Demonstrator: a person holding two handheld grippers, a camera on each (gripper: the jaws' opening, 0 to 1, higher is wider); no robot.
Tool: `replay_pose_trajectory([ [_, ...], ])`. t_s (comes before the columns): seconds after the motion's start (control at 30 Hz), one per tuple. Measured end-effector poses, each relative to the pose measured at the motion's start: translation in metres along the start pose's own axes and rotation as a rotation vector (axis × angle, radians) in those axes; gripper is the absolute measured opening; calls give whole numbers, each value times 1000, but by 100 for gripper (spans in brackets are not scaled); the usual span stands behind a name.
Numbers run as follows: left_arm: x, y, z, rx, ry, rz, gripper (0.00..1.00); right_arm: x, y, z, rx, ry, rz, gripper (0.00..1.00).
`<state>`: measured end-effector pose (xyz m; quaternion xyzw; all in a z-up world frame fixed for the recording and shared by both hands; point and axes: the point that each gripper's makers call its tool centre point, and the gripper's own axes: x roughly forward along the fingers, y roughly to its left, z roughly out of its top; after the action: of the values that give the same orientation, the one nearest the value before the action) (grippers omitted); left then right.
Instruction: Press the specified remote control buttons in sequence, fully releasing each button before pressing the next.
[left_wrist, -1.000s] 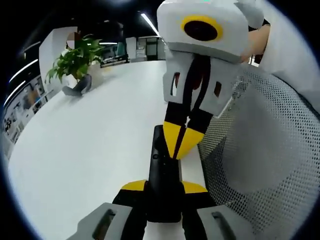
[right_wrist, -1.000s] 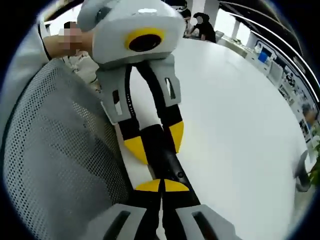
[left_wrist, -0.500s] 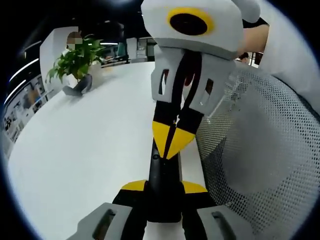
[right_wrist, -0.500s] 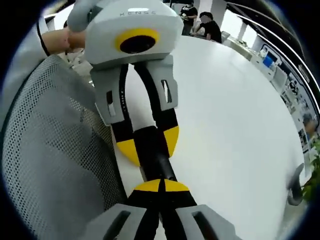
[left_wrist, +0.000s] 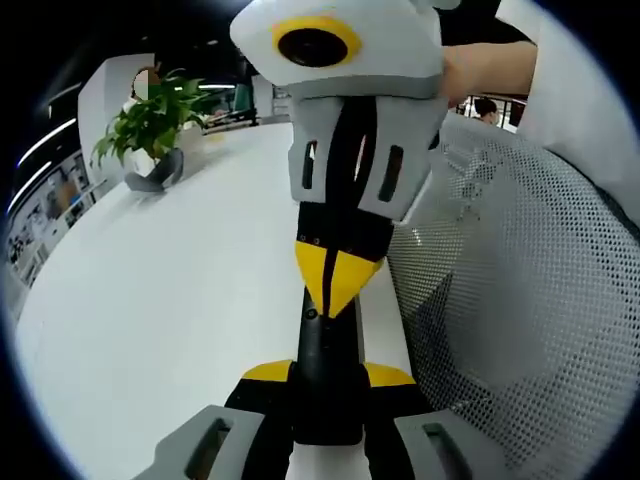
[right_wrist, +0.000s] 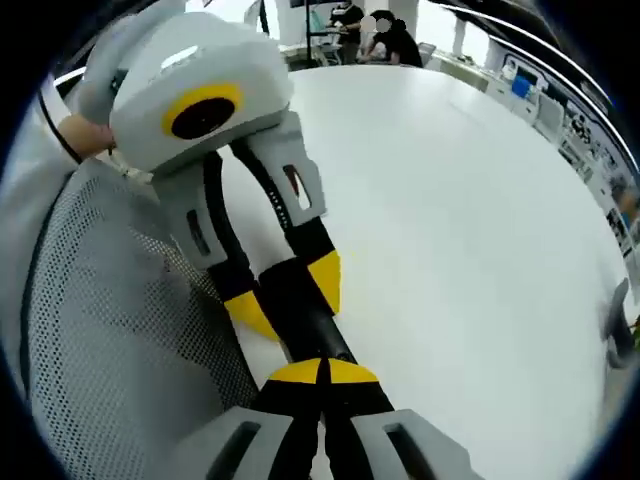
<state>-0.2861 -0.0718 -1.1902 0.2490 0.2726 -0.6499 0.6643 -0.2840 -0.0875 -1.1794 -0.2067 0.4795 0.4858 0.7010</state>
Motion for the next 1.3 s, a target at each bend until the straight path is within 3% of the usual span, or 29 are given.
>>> replay_pose_trajectory([
  [0.17,0,0,0,-1,-2,-8,24,-3,-8,8,-26,-6,-30,0],
  [0.27,0,-1,0,1,-1,-8,24,3,-12,3,-66,52,-30,0],
  [0.5,0,-1,0,-8,1,-7,24,7,-11,3,-98,112,-6,0],
  [0.7,0,0,0,-3,7,-9,24,10,-13,3,-97,232,7,0],
  [0.87,0,0,0,-14,0,-7,24,12,-16,3,-69,248,-15,0],
  [0.93,0,0,0,-11,1,-4,24,10,-16,3,-66,231,-25,0],
  [1.17,0,0,0,-3,0,0,24,5,-14,3,11,-13,-60,0],
  [1.3,-1,0,0,-4,0,-2,24,3,3,8,-15,-62,-44,0],
])
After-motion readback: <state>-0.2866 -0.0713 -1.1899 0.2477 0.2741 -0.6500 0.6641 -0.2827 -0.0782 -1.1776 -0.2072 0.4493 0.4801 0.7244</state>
